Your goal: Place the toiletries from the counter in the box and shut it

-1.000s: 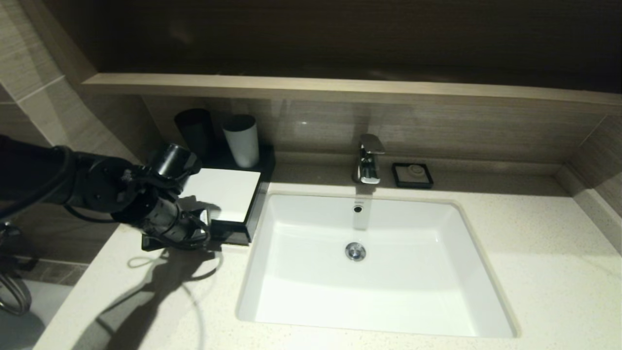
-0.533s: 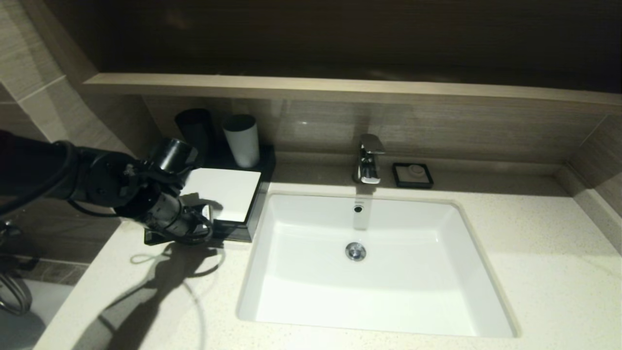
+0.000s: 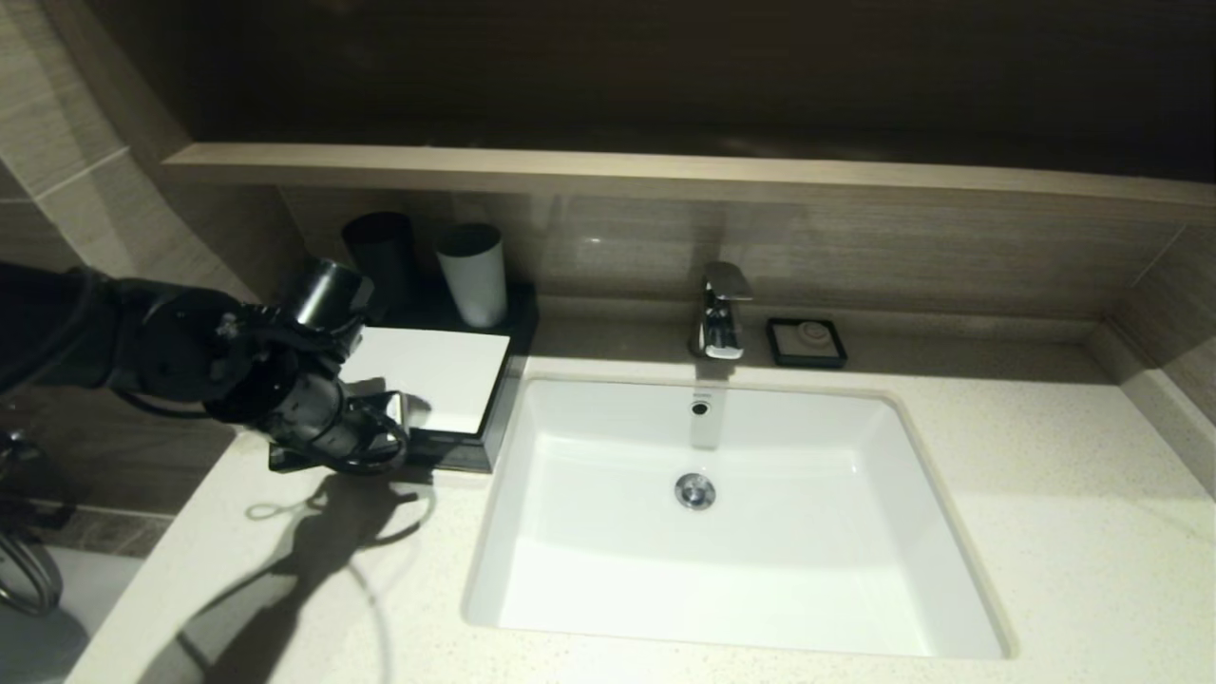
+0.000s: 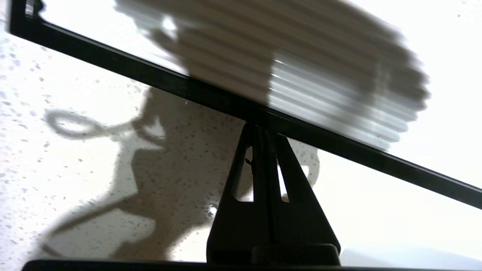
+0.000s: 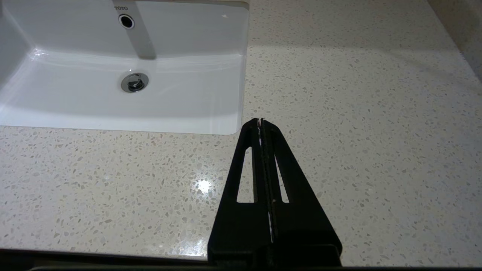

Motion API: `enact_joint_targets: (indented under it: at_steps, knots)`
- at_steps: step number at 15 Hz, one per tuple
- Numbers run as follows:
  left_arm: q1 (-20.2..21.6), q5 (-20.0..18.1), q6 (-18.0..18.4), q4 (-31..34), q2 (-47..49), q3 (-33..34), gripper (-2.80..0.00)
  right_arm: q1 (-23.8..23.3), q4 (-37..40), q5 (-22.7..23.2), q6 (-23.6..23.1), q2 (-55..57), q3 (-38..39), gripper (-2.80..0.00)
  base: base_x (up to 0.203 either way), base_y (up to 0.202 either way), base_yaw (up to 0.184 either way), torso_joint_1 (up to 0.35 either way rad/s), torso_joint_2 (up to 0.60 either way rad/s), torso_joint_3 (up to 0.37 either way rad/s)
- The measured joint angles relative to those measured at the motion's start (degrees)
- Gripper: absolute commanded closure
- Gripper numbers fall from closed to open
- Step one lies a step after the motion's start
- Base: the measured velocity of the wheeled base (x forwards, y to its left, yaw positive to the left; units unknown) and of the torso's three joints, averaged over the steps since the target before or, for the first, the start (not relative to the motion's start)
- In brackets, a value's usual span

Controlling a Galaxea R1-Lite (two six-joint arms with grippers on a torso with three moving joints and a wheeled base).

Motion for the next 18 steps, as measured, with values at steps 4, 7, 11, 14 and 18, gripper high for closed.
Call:
enact_joint_targets:
  at_steps: [4, 7, 11, 14, 18]
  knots:
    - [-0.12, 0.98, 2.16, 0.41, -6.0, 5.89, 0.0, 0.0, 0.0, 0.0, -0.03, 0.01, 0.0, 0.0, 0.0, 0.0, 0.0, 0.0, 0.0, 0.0]
    - [-0.3, 2.82, 4.27, 0.17, -13.14, 12.26, 0.0, 0.0, 0.0, 0.0, 0.0, 0.0, 0.0, 0.0, 0.0, 0.0, 0.0, 0.0, 0.0, 0.0]
    - [-0.34, 6.0, 8.49, -0.17, -24.86, 21.05, 0.0, 0.0, 0.0, 0.0, 0.0, 0.01, 0.0, 0.0, 0.0, 0.0, 0.0, 0.0, 0.0, 0.0]
    - [0.61, 6.03, 13.69, -1.87, -34.78, 28.33, 0.0, 0.0, 0.0, 0.02, 0.0, -0.01, 0.0, 0.0, 0.0, 0.0, 0.0, 0.0, 0.0, 0.0]
    - [9.13, 2.93, 22.07, -9.65, -45.97, 37.97, 0.0, 0.0, -0.02, 0.0, 0.0, 0.01, 0.0, 0.0, 0.0, 0.0, 0.0, 0.0, 0.0, 0.0]
